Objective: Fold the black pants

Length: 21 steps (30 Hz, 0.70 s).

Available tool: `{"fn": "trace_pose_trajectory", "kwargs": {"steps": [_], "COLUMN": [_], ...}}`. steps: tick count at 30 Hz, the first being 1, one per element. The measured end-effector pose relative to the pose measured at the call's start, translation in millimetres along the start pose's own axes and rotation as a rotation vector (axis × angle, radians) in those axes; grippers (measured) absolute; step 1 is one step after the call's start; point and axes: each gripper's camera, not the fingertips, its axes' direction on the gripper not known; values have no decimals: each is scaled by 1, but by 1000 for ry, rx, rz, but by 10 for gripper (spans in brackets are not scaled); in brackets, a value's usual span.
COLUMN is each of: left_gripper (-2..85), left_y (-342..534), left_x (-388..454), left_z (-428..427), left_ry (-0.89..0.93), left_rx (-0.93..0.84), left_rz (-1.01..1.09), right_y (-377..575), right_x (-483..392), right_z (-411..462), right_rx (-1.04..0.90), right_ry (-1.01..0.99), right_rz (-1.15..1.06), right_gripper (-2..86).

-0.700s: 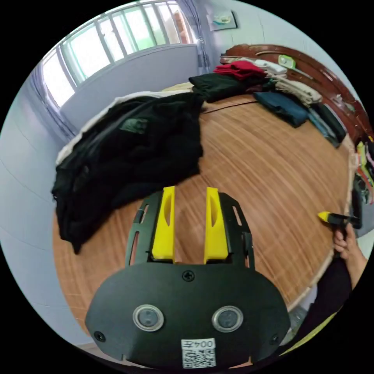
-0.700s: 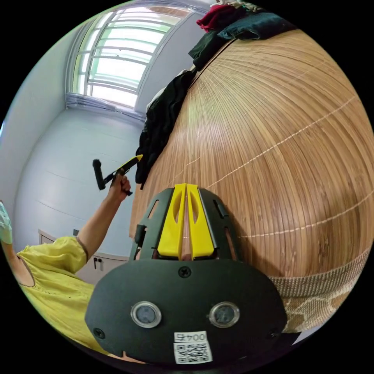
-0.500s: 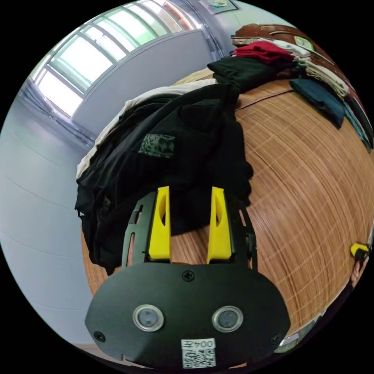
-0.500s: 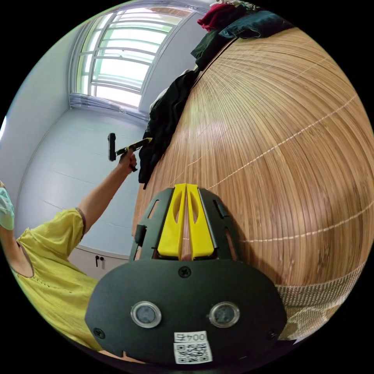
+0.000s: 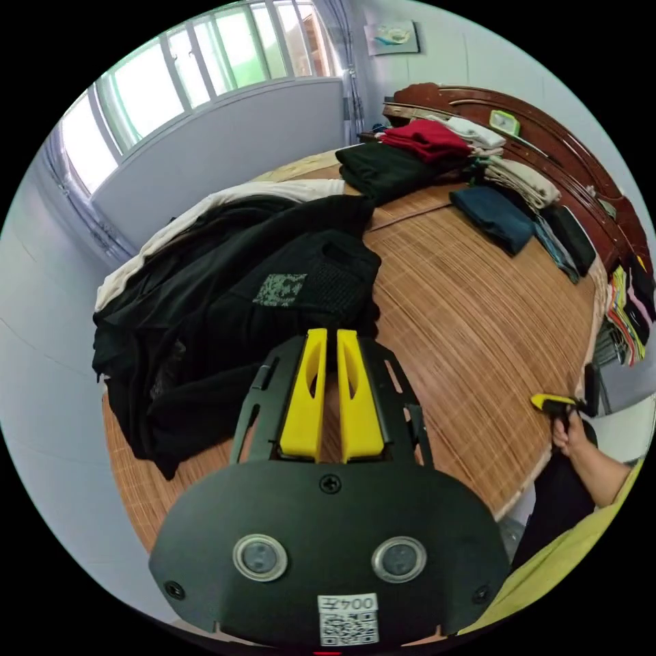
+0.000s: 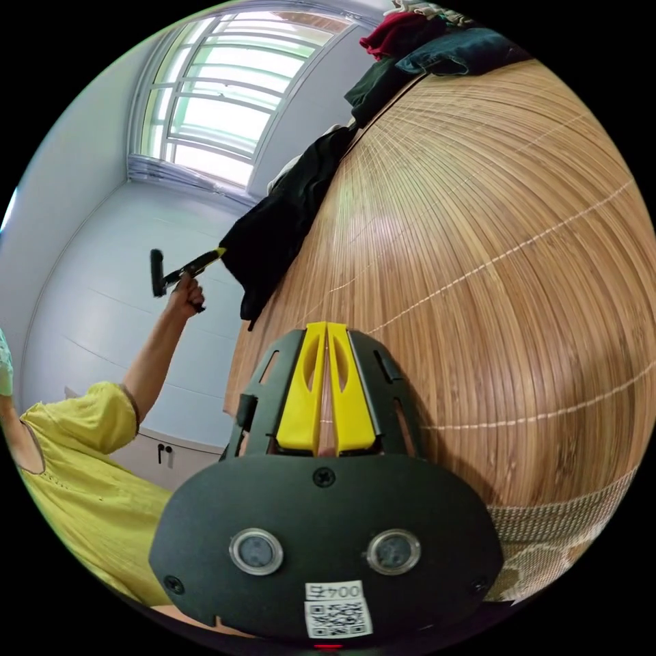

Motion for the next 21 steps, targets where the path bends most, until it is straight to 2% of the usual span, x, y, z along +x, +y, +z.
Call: {"fn": "trace_pose_trajectory", "kwargs": {"steps": [7,10,13,17,21], "left_gripper": [26,25,25,29,41], "left_y": [210,294,353,389,382], "left_x": [17,19,20,2,-2], "left_z": [-95,-107,-96,-95,-130], "left_ry": [52,147,151,148,231], "left_rx": [-65,-92,-169,-191,-66], "left_rz": [-101,-212,-246,-302,-270], "right_y": [29,46,76,117,155], "right_x": [-2,-21,-53,-84,-96], "right_z": [9,13,15,5,-11], "right_rx": [-6,-65,-115,-89,-24], "right_ry": [-3,78,104,204,234], "right_rz": [31,22,-51,-93,-76], "right_gripper": [-7,-7,-7,-7,-5]}}
